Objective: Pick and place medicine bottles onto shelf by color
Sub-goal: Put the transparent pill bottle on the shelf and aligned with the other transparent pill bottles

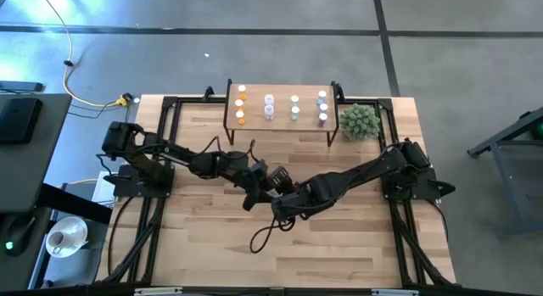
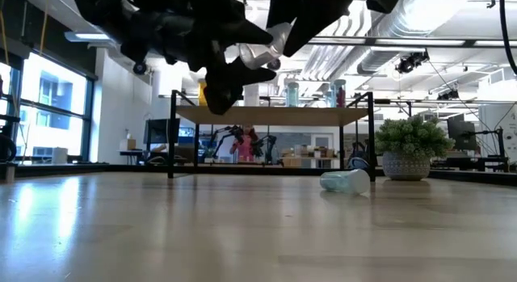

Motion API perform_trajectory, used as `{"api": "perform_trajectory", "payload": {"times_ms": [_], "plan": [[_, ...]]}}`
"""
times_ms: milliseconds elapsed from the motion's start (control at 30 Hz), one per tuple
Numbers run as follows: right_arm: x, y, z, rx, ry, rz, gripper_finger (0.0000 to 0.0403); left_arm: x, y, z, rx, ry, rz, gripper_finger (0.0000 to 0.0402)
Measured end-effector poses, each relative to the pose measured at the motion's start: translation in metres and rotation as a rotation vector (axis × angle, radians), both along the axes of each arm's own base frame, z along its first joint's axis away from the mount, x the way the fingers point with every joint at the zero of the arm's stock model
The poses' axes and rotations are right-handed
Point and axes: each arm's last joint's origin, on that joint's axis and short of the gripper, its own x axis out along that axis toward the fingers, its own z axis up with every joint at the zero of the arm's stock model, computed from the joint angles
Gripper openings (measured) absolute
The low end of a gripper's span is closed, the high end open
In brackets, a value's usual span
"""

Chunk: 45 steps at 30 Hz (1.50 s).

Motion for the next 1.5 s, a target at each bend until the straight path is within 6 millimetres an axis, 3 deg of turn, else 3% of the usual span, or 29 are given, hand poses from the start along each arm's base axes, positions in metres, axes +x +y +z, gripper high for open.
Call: {"api": "perform_trajectory", "payload": {"times_ms": [333, 667, 833, 1133, 1500], "plan": [[-0.002, 0.0, 0.002, 0.02, 0.021, -0.01, 0.0129, 0.0, 0.0, 0.0, 0.005, 0.003, 0.01, 0.0193], [-0.002, 0.0, 0.002, 0.028, 0.029, -0.006, 0.0129, 0.0, 0.0, 0.001, 0.006, -0.003, 0.01, 0.0139], [-0.002, 0.0, 0.002, 0.032, 0.025, -0.014, 0.013, 0.0, 0.0, 0.001, 0.038, -0.013, 0.001, 0.014], [-0.002, 0.0, 0.002, 0.055, -0.015, -0.088, 0.017, 0.001, 0.001, 0.001, 0.051, -0.019, 0.012, 0.0141], [-0.008, -0.002, 0.019, 0.05, -0.094, -0.114, 0.0179, -0.001, 0.026, 0.001, 0.097, -0.022, 0.117, 0.0139]]}}
